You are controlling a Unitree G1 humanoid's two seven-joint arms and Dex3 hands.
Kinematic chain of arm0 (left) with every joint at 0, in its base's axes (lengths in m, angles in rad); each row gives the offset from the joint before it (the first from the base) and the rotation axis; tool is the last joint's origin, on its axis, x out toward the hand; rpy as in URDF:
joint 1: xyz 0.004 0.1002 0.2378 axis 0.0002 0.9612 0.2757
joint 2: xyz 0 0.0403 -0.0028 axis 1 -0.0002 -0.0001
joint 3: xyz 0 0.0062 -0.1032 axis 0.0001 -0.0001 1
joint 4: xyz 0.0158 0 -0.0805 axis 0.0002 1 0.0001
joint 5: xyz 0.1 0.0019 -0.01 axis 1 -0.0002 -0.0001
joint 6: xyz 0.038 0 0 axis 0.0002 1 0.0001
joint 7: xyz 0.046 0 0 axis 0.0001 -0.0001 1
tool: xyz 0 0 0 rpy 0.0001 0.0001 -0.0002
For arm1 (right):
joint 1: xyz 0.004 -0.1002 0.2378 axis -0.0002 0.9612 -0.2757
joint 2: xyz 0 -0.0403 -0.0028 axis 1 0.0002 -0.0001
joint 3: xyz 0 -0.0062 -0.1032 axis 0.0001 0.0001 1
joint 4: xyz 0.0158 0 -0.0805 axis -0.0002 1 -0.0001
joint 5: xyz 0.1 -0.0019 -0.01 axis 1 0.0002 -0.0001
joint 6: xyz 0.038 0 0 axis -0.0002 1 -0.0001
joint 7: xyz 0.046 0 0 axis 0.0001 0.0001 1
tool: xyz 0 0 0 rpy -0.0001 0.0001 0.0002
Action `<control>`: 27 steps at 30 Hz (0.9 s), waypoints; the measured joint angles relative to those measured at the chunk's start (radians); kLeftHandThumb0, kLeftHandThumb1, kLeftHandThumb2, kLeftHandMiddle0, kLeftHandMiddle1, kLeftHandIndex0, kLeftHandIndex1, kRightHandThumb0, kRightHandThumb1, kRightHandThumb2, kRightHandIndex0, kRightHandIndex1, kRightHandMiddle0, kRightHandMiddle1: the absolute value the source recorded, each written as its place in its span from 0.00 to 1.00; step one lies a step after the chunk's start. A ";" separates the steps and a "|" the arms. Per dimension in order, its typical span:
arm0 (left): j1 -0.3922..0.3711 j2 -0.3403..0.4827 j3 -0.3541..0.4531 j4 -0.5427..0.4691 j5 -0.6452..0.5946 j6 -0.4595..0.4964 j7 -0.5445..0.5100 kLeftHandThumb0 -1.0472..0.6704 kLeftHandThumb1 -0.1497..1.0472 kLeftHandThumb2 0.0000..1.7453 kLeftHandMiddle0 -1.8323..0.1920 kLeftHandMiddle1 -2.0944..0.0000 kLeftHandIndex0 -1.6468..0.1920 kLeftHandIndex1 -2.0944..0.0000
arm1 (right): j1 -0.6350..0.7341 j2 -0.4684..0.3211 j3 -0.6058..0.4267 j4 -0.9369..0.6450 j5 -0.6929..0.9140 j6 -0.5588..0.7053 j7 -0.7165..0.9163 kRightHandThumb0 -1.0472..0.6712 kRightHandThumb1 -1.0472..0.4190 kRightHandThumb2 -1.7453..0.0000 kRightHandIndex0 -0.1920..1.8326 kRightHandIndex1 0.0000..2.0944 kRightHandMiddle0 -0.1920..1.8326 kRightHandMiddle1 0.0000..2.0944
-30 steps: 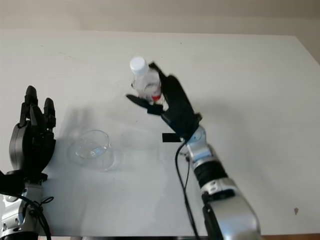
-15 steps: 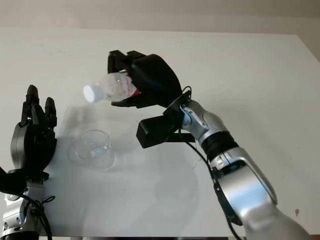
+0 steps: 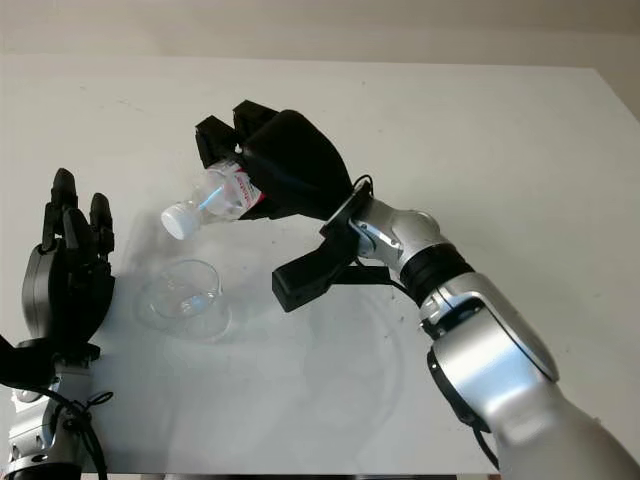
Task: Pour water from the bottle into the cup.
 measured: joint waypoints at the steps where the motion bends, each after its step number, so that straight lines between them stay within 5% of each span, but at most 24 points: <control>1: 0.000 0.000 -0.002 0.001 0.001 0.000 0.000 0.17 1.00 0.31 0.99 0.97 1.00 0.98 | -0.005 -0.004 0.010 0.007 -0.011 0.002 -0.024 0.32 0.00 0.81 0.67 1.00 0.51 1.00; 22: -0.012 0.000 -0.012 0.027 0.005 -0.019 -0.010 0.17 1.00 0.31 0.99 0.97 0.99 0.98 | -0.065 -0.067 0.149 -0.029 -0.154 0.056 -0.244 0.31 0.00 0.83 0.70 1.00 0.51 1.00; 25: -0.015 0.000 -0.011 0.028 0.005 -0.019 -0.009 0.17 1.00 0.31 0.99 0.98 1.00 0.98 | -0.065 -0.067 0.170 -0.038 -0.179 0.081 -0.251 0.30 0.00 0.82 0.70 1.00 0.49 1.00; 27: -0.017 0.000 -0.011 0.032 0.005 -0.020 -0.010 0.17 1.00 0.31 0.99 0.98 1.00 0.98 | -0.065 -0.066 0.191 -0.047 -0.198 0.095 -0.261 0.31 0.00 0.85 0.68 1.00 0.38 0.97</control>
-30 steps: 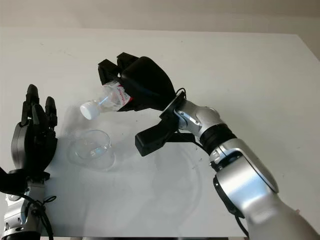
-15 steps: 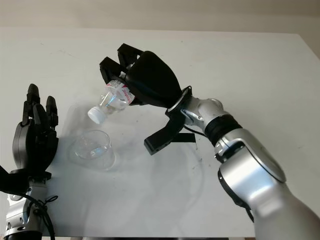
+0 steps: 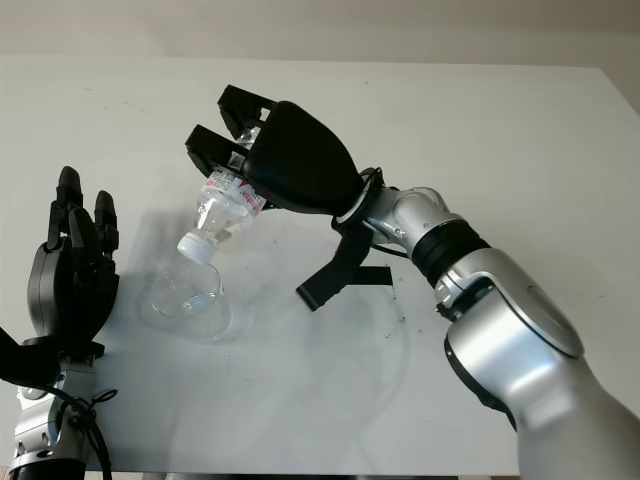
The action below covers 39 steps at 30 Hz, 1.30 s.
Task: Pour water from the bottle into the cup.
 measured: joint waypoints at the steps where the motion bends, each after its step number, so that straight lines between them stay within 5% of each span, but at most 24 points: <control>1: -0.001 0.000 0.000 0.001 0.000 0.000 0.000 0.17 1.00 0.31 0.99 0.98 1.00 0.98 | 0.000 0.002 0.008 -0.002 -0.007 0.000 -0.012 0.31 0.00 0.88 0.67 1.00 0.32 0.92; 13: -0.004 0.000 -0.001 0.008 0.003 -0.006 -0.002 0.17 1.00 0.32 0.99 0.97 1.00 0.99 | -0.001 0.013 0.084 -0.002 -0.077 0.064 -0.098 0.32 0.00 0.94 0.65 1.00 0.28 0.79; 23: -0.004 0.000 -0.001 0.007 0.005 -0.007 -0.002 0.17 1.00 0.33 0.99 0.97 1.00 0.99 | -0.001 0.016 0.086 -0.001 -0.062 0.060 -0.100 0.31 0.00 0.91 0.67 1.00 0.34 0.88; 25: -0.004 -0.001 -0.001 0.007 0.005 -0.007 -0.002 0.17 1.00 0.33 0.99 0.97 1.00 0.99 | 0.000 0.021 0.073 0.001 -0.019 0.021 -0.081 0.31 0.00 0.85 0.68 1.00 0.44 0.97; 29: -0.004 -0.001 -0.001 0.008 0.005 -0.007 -0.002 0.17 1.00 0.33 0.99 0.97 1.00 0.99 | 0.028 0.060 -0.059 0.028 0.247 -0.142 0.114 0.34 0.00 0.80 0.71 1.00 0.59 1.00; 34: -0.004 -0.001 -0.001 0.008 0.005 -0.007 -0.004 0.17 1.00 0.33 0.99 0.97 1.00 0.99 | 0.086 0.077 -0.223 0.024 0.559 -0.239 0.473 0.37 0.00 0.80 0.69 1.00 0.57 1.00; 39: 0.000 0.000 0.000 0.004 0.005 -0.007 -0.004 0.17 1.00 0.32 0.99 0.97 1.00 0.99 | 0.191 0.133 -0.420 -0.034 0.981 -0.197 0.917 0.38 0.00 0.77 0.69 1.00 0.52 1.00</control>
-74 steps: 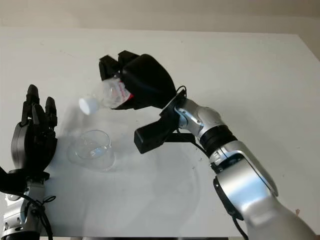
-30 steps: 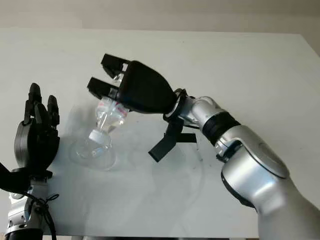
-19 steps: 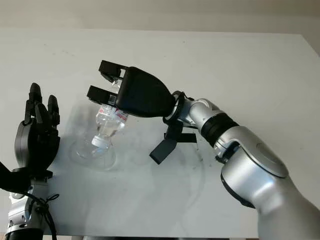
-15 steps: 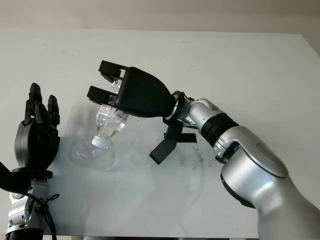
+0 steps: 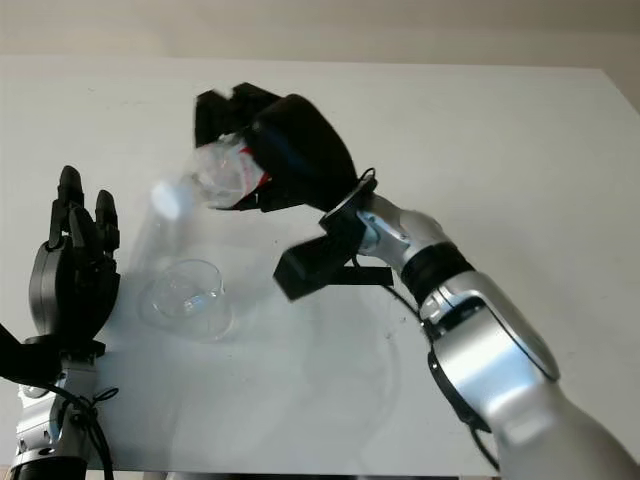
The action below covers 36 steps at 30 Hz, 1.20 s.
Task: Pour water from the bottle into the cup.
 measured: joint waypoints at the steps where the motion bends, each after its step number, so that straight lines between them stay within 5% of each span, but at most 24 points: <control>1: 0.001 0.000 0.000 -0.002 0.000 0.000 0.000 0.17 1.00 0.32 0.99 0.97 0.99 0.99 | 0.026 0.014 -0.041 -0.034 0.081 0.045 0.080 0.38 0.00 0.77 0.68 1.00 0.52 1.00; 9: 0.009 0.002 0.001 -0.010 -0.006 0.001 -0.009 0.17 1.00 0.32 0.99 0.97 1.00 0.99 | 0.251 0.059 -0.286 -0.365 0.503 0.546 0.426 0.37 0.00 0.73 0.70 1.00 0.58 1.00; 17: 0.011 0.008 -0.001 -0.009 -0.007 0.003 -0.010 0.16 1.00 0.33 1.00 0.98 1.00 0.99 | 0.455 0.081 -0.426 -0.688 0.664 0.932 0.427 0.36 0.00 0.73 0.67 1.00 0.55 1.00; 27: 0.005 0.009 -0.004 -0.001 -0.007 0.004 -0.012 0.16 1.00 0.34 1.00 0.98 1.00 1.00 | 0.623 0.040 -0.461 -0.890 0.584 0.943 0.460 0.36 0.00 0.76 0.65 1.00 0.50 1.00; 36: 0.008 0.011 0.000 -0.005 -0.011 0.018 -0.016 0.16 1.00 0.33 1.00 0.97 1.00 1.00 | 0.701 0.028 -0.432 -0.890 0.354 0.778 0.403 0.35 0.00 0.77 0.49 1.00 0.32 1.00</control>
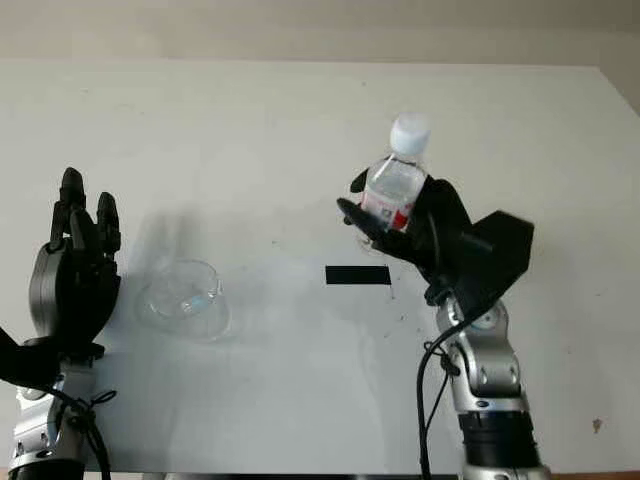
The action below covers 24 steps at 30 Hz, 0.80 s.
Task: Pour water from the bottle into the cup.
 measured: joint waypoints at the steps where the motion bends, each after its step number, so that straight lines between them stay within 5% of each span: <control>1: 0.001 0.000 0.001 -0.001 0.000 0.001 0.000 0.16 1.00 0.33 0.99 0.97 1.00 1.00 | 0.004 -0.001 0.007 0.006 -0.023 -0.016 -0.004 0.35 0.00 0.76 0.49 1.00 0.32 1.00; 7: 0.010 0.001 0.005 -0.014 -0.010 0.014 -0.003 0.16 1.00 0.34 0.99 0.97 1.00 1.00 | 0.011 0.007 0.017 0.076 -0.060 -0.056 -0.009 0.35 0.00 0.76 0.43 1.00 0.28 1.00; 17: 0.019 0.002 0.009 -0.028 -0.011 0.028 -0.002 0.16 1.00 0.34 0.99 0.97 1.00 1.00 | 0.011 0.052 0.002 0.052 0.050 0.141 0.011 0.34 0.00 0.77 0.46 1.00 0.31 1.00; 24: 0.020 0.003 0.016 -0.029 -0.015 0.031 -0.004 0.16 1.00 0.35 0.99 0.97 1.00 1.00 | 0.011 0.081 -0.003 0.043 0.058 0.161 -0.007 0.34 0.00 0.77 0.50 1.00 0.36 1.00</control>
